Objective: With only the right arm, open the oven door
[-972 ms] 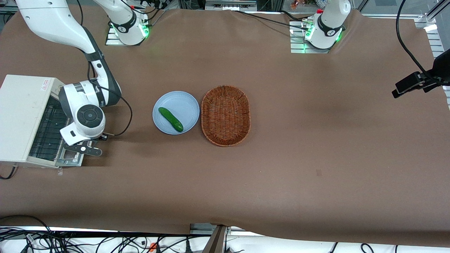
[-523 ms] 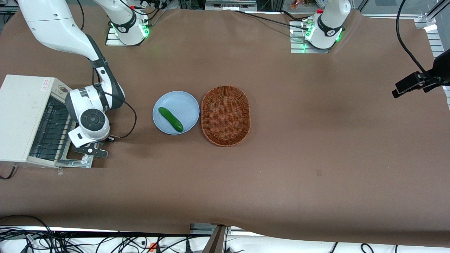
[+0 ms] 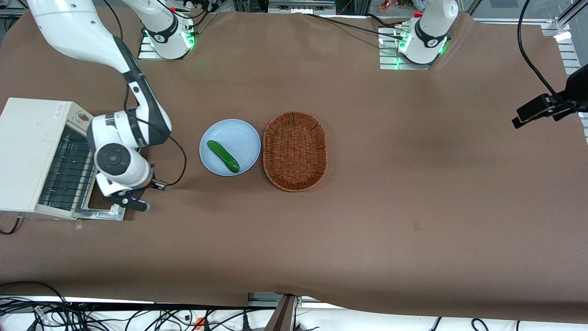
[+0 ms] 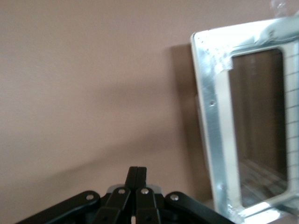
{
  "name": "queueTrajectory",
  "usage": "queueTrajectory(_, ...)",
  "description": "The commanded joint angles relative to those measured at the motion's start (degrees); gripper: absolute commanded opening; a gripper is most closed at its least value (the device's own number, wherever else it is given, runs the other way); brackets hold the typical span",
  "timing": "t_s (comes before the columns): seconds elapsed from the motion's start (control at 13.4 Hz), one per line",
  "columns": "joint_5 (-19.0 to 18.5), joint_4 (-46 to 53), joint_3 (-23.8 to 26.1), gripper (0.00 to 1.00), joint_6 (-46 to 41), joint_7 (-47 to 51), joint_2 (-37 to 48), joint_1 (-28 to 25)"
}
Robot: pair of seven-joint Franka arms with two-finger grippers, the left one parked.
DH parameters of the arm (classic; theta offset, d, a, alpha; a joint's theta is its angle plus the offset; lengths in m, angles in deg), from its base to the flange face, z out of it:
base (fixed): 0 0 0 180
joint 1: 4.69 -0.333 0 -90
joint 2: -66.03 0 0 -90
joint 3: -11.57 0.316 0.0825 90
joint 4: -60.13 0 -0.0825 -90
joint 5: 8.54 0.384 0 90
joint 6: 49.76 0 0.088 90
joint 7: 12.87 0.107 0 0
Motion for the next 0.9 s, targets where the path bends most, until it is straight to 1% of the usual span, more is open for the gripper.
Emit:
queueTrajectory(0.0, 8.18, 13.96, -0.10, 0.00, -15.51, -14.38, 0.67, 1.56)
queueTrajectory(0.07, 10.91, 17.23, -0.54, 0.07, -19.13, -20.36, 0.84, 3.30)
queueTrajectory(0.15, 12.33, 18.57, -0.89, 0.40, -20.56, -25.21, 2.15, 4.80)
queueTrajectory(0.22, 13.56, 18.58, -0.89, 0.67, -20.49, -29.43, 3.73, 6.55)
queueTrajectory(0.3, 14.71, 18.58, -0.98, 1.00, -20.58, -34.17, 5.40, 7.88)
queueTrajectory(0.37, 16.20, 18.49, -0.89, 1.00, -21.36, -38.66, 7.68, 8.85)
queueTrajectory(0.52, 16.74, 18.58, -1.07, 1.00, -28.71, -44.22, 10.42, 9.21)
queueTrajectory(0.6, 16.74, 18.58, -1.07, 1.00, -32.06, -44.67, 11.12, 9.29)
queueTrajectory(0.75, 17.88, 20.32, -0.55, 1.00, -33.75, -44.59, 11.83, 8.95)
queueTrajectory(0.82, 16.14, 20.77, -0.28, 1.00, -35.24, -44.07, 14.27, 8.16)
